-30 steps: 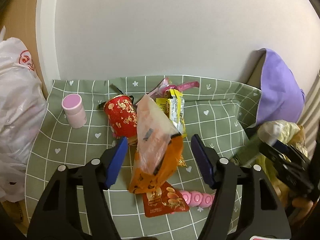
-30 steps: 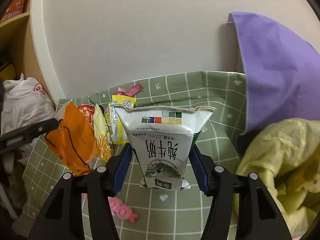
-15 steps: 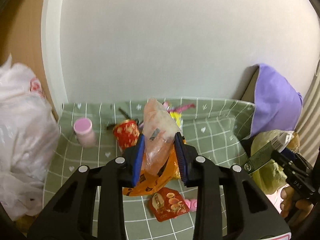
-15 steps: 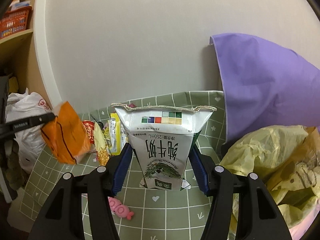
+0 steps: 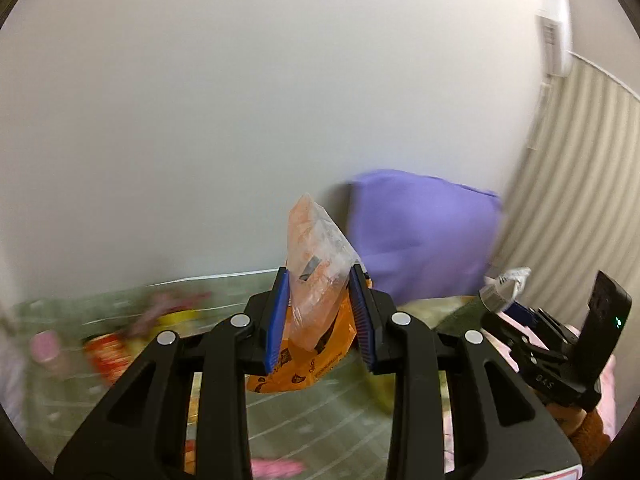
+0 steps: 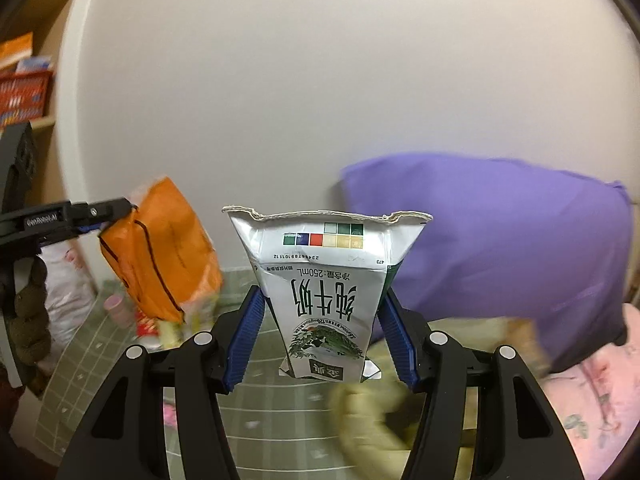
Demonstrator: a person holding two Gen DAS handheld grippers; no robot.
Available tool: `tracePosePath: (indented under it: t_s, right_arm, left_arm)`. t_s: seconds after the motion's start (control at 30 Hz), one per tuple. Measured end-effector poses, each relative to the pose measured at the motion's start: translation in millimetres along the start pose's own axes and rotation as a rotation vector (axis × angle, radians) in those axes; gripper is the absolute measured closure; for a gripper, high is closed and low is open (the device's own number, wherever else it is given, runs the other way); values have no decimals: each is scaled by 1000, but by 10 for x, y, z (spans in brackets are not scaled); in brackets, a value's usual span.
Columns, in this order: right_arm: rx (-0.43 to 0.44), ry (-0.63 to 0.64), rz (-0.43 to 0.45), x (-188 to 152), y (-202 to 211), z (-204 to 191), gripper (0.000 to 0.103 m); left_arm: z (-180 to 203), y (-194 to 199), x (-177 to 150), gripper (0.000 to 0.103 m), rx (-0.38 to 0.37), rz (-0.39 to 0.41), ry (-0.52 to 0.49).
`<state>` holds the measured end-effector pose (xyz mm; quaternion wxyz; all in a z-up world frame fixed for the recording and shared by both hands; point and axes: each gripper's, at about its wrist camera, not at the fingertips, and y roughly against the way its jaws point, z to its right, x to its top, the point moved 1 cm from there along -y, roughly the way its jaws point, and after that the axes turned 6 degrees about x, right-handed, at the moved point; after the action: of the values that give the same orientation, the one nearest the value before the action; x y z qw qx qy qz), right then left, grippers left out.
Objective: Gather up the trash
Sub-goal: 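Carry the orange bag and milk carton over the yellow trash bag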
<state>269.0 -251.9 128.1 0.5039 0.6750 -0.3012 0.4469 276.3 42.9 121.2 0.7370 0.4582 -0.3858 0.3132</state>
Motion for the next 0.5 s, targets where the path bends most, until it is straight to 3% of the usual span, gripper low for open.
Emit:
tracePosePath:
  t_s: [0.17,0.3,0.4,0.5]
  right_arm:
    - [-111,-56,33,113,383,537,48]
    - [-113,-112,39,138,549,871,48]
    - [-85,-120,-5,19,432,1007,49]
    - [-44,-182,-75,-198,169,1241,49]
  left_arm:
    - [727,-445,43,74,-212,-64,-59]
    - [1207,-807,-32,74,-346,-131,-82]
    - [1387,-1170,-187,74,-373,-228,-79]
    - [1451,-1567,-454,74,-337,-323,-102]
